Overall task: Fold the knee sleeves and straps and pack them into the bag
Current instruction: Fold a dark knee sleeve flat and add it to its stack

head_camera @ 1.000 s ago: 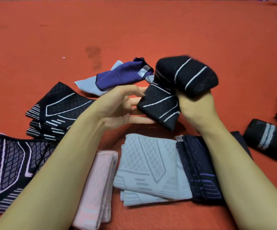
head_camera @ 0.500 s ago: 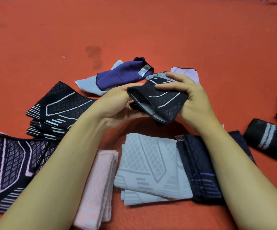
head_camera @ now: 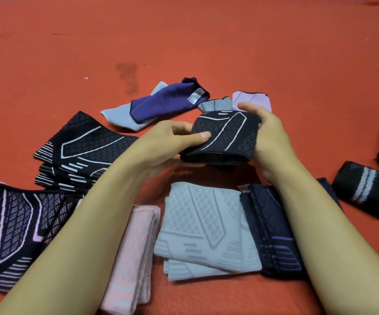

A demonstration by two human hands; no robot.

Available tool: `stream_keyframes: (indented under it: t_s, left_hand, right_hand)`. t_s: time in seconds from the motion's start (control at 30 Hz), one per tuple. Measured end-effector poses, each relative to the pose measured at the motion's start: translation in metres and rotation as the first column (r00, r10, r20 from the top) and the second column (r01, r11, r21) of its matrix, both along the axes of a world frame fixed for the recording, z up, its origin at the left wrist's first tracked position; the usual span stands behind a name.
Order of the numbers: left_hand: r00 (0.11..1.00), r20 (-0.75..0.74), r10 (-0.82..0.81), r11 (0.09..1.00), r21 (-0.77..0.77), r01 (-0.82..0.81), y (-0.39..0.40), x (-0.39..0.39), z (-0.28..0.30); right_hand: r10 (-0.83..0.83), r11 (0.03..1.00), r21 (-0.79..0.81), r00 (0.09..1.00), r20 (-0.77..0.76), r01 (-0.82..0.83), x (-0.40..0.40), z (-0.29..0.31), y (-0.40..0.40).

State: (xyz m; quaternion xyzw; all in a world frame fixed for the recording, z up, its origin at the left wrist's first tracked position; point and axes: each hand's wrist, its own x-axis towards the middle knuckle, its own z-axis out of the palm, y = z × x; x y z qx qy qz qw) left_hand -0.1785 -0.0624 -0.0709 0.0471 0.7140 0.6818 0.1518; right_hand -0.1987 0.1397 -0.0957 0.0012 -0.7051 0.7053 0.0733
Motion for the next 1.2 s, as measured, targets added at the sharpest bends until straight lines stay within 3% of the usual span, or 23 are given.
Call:
stream_keyframes:
  t_s: [0.07,0.17,0.27,0.33,0.4,0.57,0.67,0.83,1.0,1.1,1.2]
  left_hand:
    - [0.995,-0.076,0.068,0.997,-0.033,-0.071,-0.002,-0.004,-0.004]
    - [0.956,-0.224,0.191,0.973,-0.087,-0.215,-0.002,-0.006,-0.007]
    - [0.921,-0.296,0.255,0.954,-0.078,-0.289,-0.005,-0.008,-0.007]
    - [0.899,-0.348,0.267,0.941,-0.107,-0.321,-0.008,-0.009,-0.003]
    - [0.892,-0.381,0.244,0.927,-0.176,-0.330,-0.012,-0.006,0.006]
    - [0.952,-0.280,0.125,0.969,-0.171,-0.178,-0.044,0.001,0.032]
    - [0.982,-0.187,0.039,0.990,-0.125,-0.063,-0.069,0.005,0.038]
    - [0.946,-0.309,-0.104,0.969,-0.246,0.026,-0.104,0.009,0.047]
    - [0.879,-0.475,0.028,0.956,-0.244,-0.163,-0.140,0.017,0.058]
    - [0.896,-0.405,0.180,0.957,-0.138,-0.255,-0.162,0.024,0.059]
    - [0.904,-0.345,0.252,0.924,-0.191,-0.330,-0.176,0.022,0.054]
  right_hand:
    - [0.106,0.986,-0.139,0.985,0.134,-0.087,-0.001,0.002,-0.004]
    - [0.310,0.920,-0.342,0.893,0.328,-0.193,0.000,0.007,-0.004]
    - [0.523,0.839,-0.368,0.778,0.347,-0.400,0.009,0.019,0.002]
    - [0.595,0.804,-0.288,0.722,0.354,-0.521,0.018,0.026,0.000]
    - [0.581,0.813,-0.187,0.739,0.342,-0.552,0.024,0.029,-0.004]
    - [0.469,0.881,-0.150,0.873,0.136,-0.449,0.026,0.030,-0.019]
    - [0.433,0.901,-0.025,0.901,0.030,-0.432,0.028,0.027,-0.031]
    - [0.385,0.903,0.260,0.913,-0.135,-0.343,0.039,0.039,-0.054]
    - [0.444,0.874,0.341,0.854,-0.271,-0.346,0.037,0.062,-0.089]
    - [0.508,0.823,0.446,0.806,-0.304,-0.351,0.020,0.061,-0.113]
    - [0.549,0.761,0.597,0.741,-0.387,-0.253,0.000,0.053,-0.130]
